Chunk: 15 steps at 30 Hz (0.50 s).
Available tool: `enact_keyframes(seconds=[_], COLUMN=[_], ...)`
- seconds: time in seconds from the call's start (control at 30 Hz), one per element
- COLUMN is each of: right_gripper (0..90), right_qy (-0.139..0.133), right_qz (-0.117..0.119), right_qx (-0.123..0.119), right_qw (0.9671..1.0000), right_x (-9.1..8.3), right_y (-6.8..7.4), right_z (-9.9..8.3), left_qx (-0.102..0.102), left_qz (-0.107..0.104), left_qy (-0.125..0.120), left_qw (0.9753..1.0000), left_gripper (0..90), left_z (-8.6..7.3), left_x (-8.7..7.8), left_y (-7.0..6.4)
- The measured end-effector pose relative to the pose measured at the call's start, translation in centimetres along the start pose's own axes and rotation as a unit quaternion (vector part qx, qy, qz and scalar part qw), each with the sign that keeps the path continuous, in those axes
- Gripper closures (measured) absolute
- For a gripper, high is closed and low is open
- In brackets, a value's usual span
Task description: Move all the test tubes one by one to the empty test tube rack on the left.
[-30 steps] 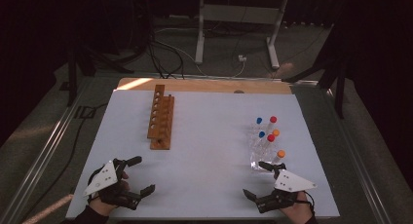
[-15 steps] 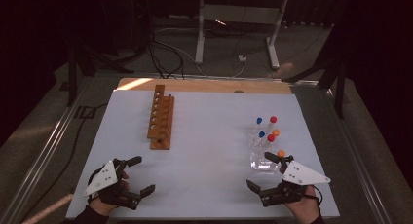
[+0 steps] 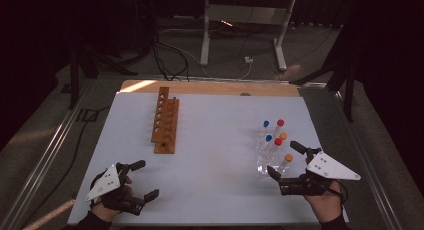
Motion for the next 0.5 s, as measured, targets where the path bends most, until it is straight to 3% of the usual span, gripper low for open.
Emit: enact_keyframes(seconds=[0.13, 0.3, 0.37, 0.5], right_gripper=[0.0, 0.0, 0.0, 0.0], right_qy=[0.005, 0.008, 0.004, 0.006], right_qz=[-0.025, -0.041, -0.065, -0.079], right_qx=[-0.012, 0.011, 0.011, 0.02], right_qw=[0.9996, 0.9991, 0.9978, 0.9967], right_x=[-0.2, -0.7, -0.8, -1.1], right_y=[-0.5, -1.5, -1.6, -2.1], right_z=[0.0, -0.5, -0.7, -1.4], left_qx=[-0.001, -0.001, -0.002, -0.003], left_qz=[0.0, 0.0, -0.001, 0.0], left_qy=[0.0, -0.001, -0.001, -0.002], left_qw=[1.0, 1.0, 1.0, 1.0], left_gripper=[0.7, 0.7, 0.7, 0.7], left_z=[0.0, 0.0, 0.0, 0.0], left_x=[0.0, 0.0, 0.0, 0.0], left_y=[0.0, 0.0, 0.0, 0.0])
Point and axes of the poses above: each handheld gripper's, and its own axes: x roughly forward along the jaws, z roughly out of its top, y roughly to its left, the point moved 2 cm from there along x, roughly forward along the jaws, and after that the axes turned 13 degrees about -y, right-handed, at the moved point
